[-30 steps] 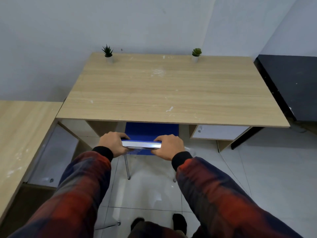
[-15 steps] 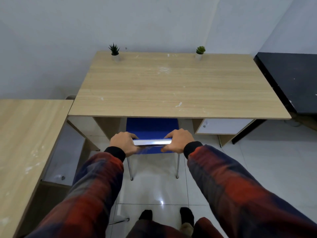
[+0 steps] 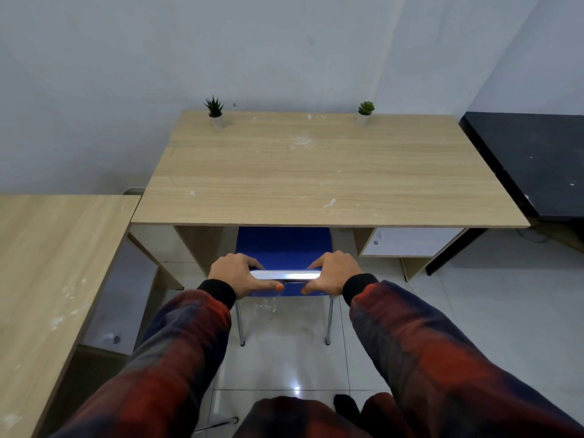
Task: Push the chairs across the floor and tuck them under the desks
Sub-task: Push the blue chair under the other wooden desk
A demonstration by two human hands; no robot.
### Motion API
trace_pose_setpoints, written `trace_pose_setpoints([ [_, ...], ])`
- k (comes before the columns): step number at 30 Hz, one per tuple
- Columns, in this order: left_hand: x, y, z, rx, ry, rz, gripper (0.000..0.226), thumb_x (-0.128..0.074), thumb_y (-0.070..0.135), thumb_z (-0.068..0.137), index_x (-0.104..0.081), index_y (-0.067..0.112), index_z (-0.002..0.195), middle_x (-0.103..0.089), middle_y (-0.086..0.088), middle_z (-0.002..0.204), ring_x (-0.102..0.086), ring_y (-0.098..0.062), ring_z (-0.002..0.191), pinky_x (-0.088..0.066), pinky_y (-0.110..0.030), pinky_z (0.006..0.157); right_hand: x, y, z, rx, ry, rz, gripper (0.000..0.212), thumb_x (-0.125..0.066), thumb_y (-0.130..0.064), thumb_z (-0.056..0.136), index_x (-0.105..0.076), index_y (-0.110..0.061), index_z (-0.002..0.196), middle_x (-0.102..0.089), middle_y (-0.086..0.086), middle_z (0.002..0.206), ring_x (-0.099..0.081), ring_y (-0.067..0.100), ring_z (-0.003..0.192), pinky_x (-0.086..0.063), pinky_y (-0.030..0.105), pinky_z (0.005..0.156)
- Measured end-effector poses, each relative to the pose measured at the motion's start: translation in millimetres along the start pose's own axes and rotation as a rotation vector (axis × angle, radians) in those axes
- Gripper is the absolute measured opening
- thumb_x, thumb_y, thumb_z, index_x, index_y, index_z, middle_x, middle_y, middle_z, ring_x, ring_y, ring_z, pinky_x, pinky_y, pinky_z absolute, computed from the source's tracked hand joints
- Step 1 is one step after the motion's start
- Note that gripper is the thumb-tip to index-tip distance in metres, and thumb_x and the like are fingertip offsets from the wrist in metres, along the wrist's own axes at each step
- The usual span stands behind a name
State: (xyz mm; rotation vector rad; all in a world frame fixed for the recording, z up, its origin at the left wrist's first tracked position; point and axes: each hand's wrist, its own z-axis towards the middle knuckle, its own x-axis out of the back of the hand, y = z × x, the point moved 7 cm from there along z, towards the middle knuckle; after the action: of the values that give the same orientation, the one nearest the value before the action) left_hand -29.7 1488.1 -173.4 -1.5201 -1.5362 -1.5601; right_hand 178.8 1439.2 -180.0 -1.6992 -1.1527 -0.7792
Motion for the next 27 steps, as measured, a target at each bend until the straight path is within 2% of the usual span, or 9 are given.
trace_pose_setpoints([
  [6, -4.1, -1.3, -8.6, 0.003, -0.008, -0.026, 0.1, -0.036, 0.105, 0.027, -0.075, 0.036, 0.088, -0.066, 0.018, 0.078, -0.061, -0.008, 0.075, -0.054, -0.03, 0.071, -6.1, -0.4, -5.5, 0.011, -0.011, -0.008, 0.061, -0.076, -0.06, 0.067, -0.073, -0.027, 0.119, -0.074, -0.006, 0.106, -0.057, 0.011, 0.08, -0.046, 0.025, 0.072],
  [10, -1.7, 1.1, -14.3, -0.016, 0.013, -0.013, 0.103, -0.035, 0.104, 0.031, -0.074, 0.034, 0.097, -0.07, 0.016, 0.094, -0.058, -0.006, 0.08, -0.049, -0.027, 0.077, -8.0, -0.5, -8.8, 0.008, 0.021, -0.003, 0.058, -0.075, -0.057, 0.068, -0.071, -0.031, 0.119, -0.071, -0.008, 0.109, -0.059, 0.013, 0.087, -0.047, 0.025, 0.073],
  [13, -2.1, 3.6, -18.3, -0.049, 0.109, 0.084, 0.113, -0.017, 0.107, 0.034, -0.071, 0.036, 0.103, -0.067, 0.018, 0.109, -0.055, -0.01, 0.099, -0.038, -0.033, 0.089, -10.1, 1.8, -13.0, -0.001, 0.067, 0.031, 0.048, -0.072, -0.053, 0.073, -0.069, -0.034, 0.117, -0.07, -0.01, 0.11, -0.063, 0.015, 0.096, -0.05, 0.028, 0.078],
  [15, -7.7, 4.3, -27.3, -0.019, 0.148, 0.102, 0.11, -0.015, 0.106, 0.037, -0.069, 0.038, 0.106, -0.062, 0.017, 0.117, -0.05, -0.014, 0.108, -0.033, -0.036, 0.09, -10.0, 2.3, -18.9, 0.015, 0.14, 0.021, 0.039, -0.069, -0.051, 0.077, -0.069, -0.034, 0.112, -0.071, -0.01, 0.105, -0.062, 0.016, 0.098, -0.048, 0.032, 0.085],
  [17, -13.1, 3.7, -34.3, 0.016, 0.215, 0.057, 0.097, -0.025, 0.099, 0.049, -0.067, 0.037, 0.11, -0.059, 0.012, 0.123, -0.047, -0.017, 0.114, -0.033, -0.038, 0.092, -9.3, 1.0, -23.3, -0.014, 0.216, 0.0, 0.038, -0.068, -0.052, 0.079, -0.068, -0.034, 0.114, -0.069, -0.009, 0.104, -0.057, 0.018, 0.105, -0.04, 0.037, 0.092],
  [20, -26.2, 12.7, -52.3, 0.106, 0.27, 0.061, 0.075, -0.05, 0.081, 0.071, -0.053, 0.035, 0.129, -0.043, 0.006, 0.144, -0.03, -0.025, 0.135, -0.023, -0.047, 0.11, -11.1, 3.5, -34.8, -0.068, 0.271, 0.039, 0.043, -0.068, -0.048, 0.082, -0.063, -0.032, 0.122, -0.061, -0.005, 0.115, -0.047, 0.022, 0.114, -0.035, 0.039, 0.096],
  [23, -44.3, 25.3, -65.8, 0.186, 0.248, 0.081, 0.085, -0.063, 0.062, 0.079, -0.027, 0.03, 0.149, -0.015, 0.002, 0.16, 0.003, -0.033, 0.148, -0.004, -0.054, 0.116, -16.9, 4.6, -48.0, -0.064, 0.285, 0.079, 0.052, -0.069, -0.042, 0.083, -0.054, -0.028, 0.131, -0.052, -0.001, 0.129, -0.042, 0.024, 0.123, -0.034, 0.041, 0.101],
  [25, -49.8, 34.7, -73.1, 0.209, 0.25, 0.062, 0.095, -0.066, 0.056, 0.08, -0.015, 0.025, 0.153, -0.004, 0.0, 0.162, 0.014, -0.035, 0.147, -0.007, -0.053, 0.117, -22.0, 8.9, -58.2, -0.03, 0.284, 0.113, 0.059, -0.069, -0.04, 0.083, -0.048, -0.027, 0.137, -0.046, 0.001, 0.138, -0.036, 0.025, 0.132, -0.034, 0.042, 0.107],
  [27, -55.2, 41.1, -78.1, 0.218, 0.253, 0.06, 0.099, -0.066, 0.054, 0.081, -0.01, 0.021, 0.155, 0.0, -0.003, 0.163, 0.017, -0.038, 0.146, -0.011, -0.05, 0.118, -28.3, 15.4, -68.1, 0.017, 0.245, 0.156, 0.071, -0.07, -0.036, 0.084, -0.038, -0.028, 0.147, -0.035, 0.003, 0.152, -0.022, 0.027, 0.145, -0.031, 0.046, 0.114],
])
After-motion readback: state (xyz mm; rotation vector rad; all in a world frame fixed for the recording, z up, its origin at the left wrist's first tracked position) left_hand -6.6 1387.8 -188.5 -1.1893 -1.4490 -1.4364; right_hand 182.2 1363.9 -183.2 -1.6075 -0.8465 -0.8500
